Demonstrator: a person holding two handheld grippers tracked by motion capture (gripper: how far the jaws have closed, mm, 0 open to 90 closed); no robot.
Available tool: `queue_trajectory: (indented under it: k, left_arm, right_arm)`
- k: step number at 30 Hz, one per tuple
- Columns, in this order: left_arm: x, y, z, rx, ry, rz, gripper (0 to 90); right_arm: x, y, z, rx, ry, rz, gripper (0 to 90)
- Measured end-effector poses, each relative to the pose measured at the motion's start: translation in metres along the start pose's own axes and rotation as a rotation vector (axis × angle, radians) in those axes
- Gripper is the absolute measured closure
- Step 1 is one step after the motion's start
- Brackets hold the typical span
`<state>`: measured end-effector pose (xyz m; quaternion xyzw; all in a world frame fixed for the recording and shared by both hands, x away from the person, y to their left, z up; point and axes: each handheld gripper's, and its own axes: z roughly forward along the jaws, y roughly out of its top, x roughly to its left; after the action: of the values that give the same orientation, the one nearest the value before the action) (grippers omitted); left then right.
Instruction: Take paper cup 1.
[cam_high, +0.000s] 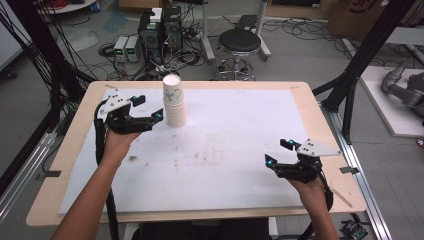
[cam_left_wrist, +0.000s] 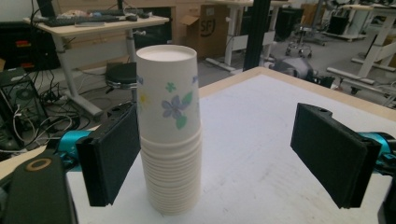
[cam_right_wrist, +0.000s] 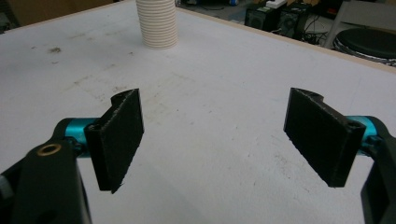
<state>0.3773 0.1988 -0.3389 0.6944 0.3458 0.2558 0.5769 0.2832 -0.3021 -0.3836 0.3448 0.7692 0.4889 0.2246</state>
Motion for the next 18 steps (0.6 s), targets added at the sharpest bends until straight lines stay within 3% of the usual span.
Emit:
queue_trajectory:
  k: [4,18]
  left_arm:
    - [0.003,0.009,0.01,0.016,0.021,0.011,16.0]
    - [0.018,0.03,0.064,0.084,0.048,-0.024,15.9]
  right_arm:
    - [0.001,0.001,-0.001,-0.005,0.003,0.001,20.3]
    - [-0.001,0.001,-0.001,-0.008,0.004,0.004,20.3]
